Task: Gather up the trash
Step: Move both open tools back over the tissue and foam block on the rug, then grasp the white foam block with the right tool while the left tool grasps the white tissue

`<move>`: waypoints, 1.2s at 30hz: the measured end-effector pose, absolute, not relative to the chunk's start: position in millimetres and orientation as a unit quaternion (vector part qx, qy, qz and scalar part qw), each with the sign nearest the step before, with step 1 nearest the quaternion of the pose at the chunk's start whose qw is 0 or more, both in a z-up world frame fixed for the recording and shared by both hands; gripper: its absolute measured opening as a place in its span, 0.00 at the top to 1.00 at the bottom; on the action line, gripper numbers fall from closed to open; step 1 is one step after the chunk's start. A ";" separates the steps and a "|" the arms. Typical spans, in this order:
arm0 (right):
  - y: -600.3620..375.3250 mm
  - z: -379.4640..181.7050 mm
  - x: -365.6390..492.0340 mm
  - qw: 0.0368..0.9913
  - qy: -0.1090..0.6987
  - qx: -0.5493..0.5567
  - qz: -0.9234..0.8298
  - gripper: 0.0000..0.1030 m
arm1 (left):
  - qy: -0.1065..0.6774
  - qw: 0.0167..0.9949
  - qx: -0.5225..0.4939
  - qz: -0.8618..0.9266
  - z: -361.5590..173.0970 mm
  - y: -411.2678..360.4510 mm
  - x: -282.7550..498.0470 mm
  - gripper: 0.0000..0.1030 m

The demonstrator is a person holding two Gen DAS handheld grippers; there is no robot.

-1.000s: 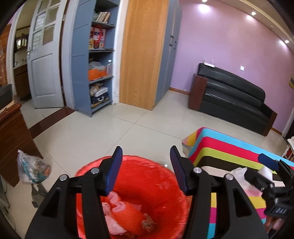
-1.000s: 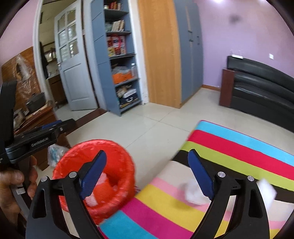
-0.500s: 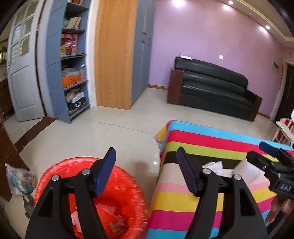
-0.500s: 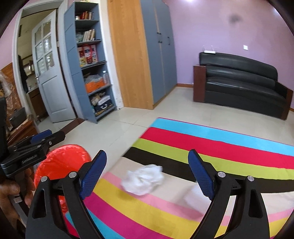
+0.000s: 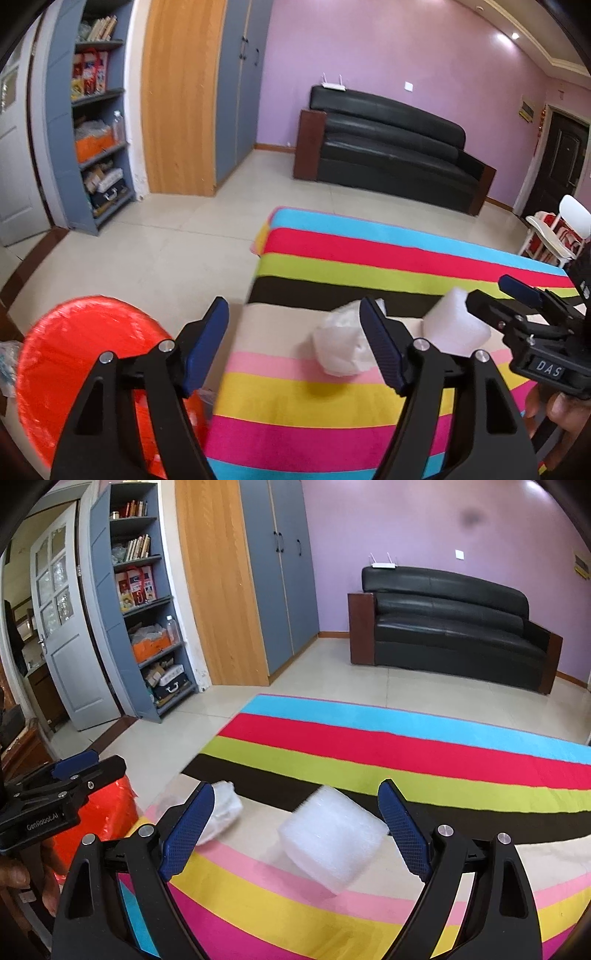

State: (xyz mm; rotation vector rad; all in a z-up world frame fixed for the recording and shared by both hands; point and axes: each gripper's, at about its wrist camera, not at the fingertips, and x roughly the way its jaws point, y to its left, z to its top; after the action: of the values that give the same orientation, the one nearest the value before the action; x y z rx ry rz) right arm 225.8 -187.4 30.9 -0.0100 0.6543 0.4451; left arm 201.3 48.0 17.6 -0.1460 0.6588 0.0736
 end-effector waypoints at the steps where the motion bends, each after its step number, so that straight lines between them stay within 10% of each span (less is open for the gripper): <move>1: -188.8 27.8 227.4 0.922 0.322 -0.006 0.214 0.18 | 0.329 0.941 -0.068 0.031 12.8 43.5 204.6 0.31; 36: -188.7 -3.8 243.9 0.905 0.380 -0.031 0.189 0.32 | 0.398 0.914 -0.074 -0.009 -36.6 21.9 236.4 0.31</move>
State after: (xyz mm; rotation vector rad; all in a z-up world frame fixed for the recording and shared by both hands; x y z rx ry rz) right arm 243.9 -188.7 -3.8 -0.0648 0.7845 0.3899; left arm 236.4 21.9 -36.6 -0.1523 0.8195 -0.0187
